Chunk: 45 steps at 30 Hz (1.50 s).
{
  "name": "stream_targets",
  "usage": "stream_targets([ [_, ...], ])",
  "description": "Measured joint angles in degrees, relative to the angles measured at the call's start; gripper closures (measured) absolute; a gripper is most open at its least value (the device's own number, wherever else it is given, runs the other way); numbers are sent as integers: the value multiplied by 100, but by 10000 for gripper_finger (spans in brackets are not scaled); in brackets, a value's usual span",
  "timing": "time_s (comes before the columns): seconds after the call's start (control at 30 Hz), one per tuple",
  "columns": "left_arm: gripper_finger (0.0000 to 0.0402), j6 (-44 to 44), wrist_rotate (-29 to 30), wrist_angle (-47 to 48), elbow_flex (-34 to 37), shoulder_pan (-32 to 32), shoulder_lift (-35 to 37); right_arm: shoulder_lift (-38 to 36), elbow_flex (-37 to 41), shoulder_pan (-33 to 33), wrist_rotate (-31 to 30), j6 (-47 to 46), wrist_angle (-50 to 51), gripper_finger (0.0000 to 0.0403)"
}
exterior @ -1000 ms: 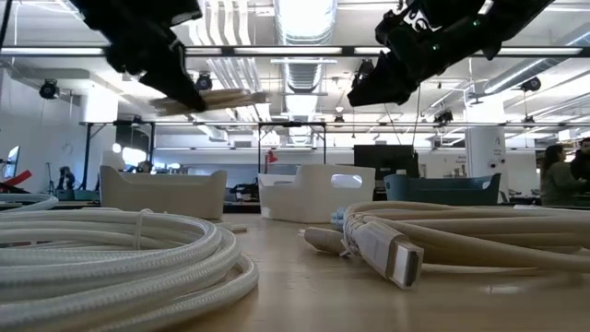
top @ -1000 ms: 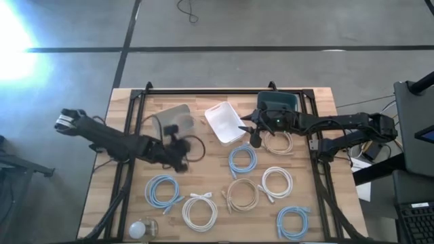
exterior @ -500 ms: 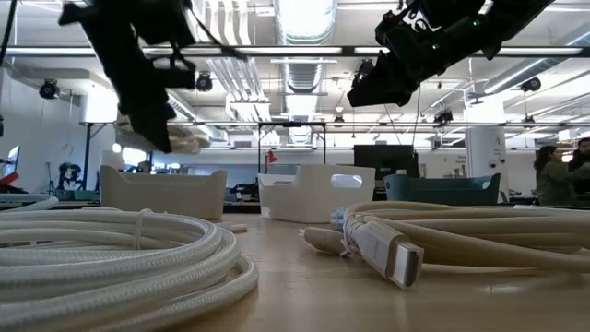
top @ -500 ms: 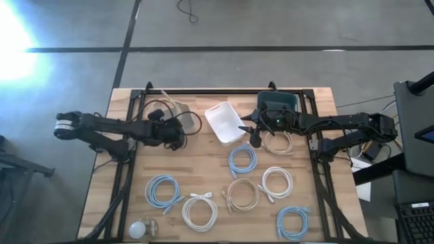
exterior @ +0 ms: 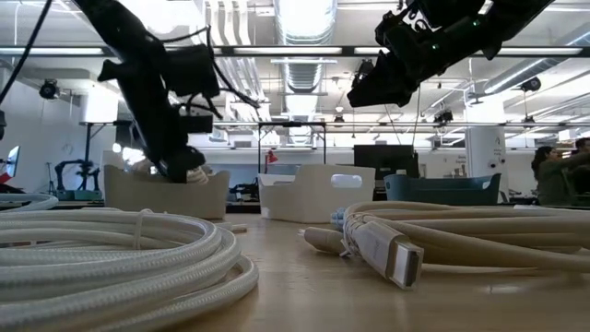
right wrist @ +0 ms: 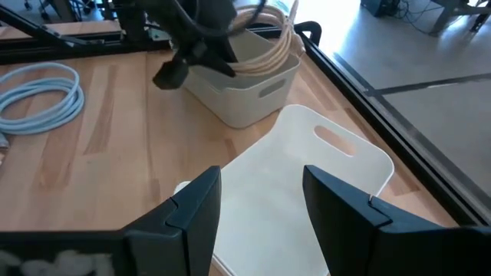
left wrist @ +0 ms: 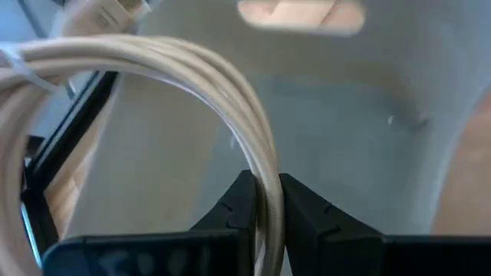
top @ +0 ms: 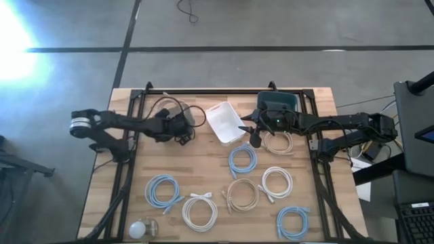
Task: Sort HDMI cables
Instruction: Put the middle light brown hdmi cable into the gray bin, then put the bottom light brown hdmi cable into the gray bin
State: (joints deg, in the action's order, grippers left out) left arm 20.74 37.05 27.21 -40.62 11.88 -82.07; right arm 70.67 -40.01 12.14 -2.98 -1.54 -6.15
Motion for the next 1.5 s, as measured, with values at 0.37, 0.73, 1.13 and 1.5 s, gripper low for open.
stream_targets([
  [0.37, 277, 17, 27, -155, 1, 18, -275, 0, 0, 0, 0, 3, 0, 220],
  [0.73, 242, -613, -90, -148, 4, -8, 561, 0, 4, -11, 2, -479, 13, 220],
  [1.13, 241, -860, -487, -276, -12, -13, 805, 4, 7, -752, 15, -904, 539, 220],
  [1.5, 241, -2094, -926, -509, -768, -304, 1166, 530, 4, -2355, -2, -1911, 380, 220],
])
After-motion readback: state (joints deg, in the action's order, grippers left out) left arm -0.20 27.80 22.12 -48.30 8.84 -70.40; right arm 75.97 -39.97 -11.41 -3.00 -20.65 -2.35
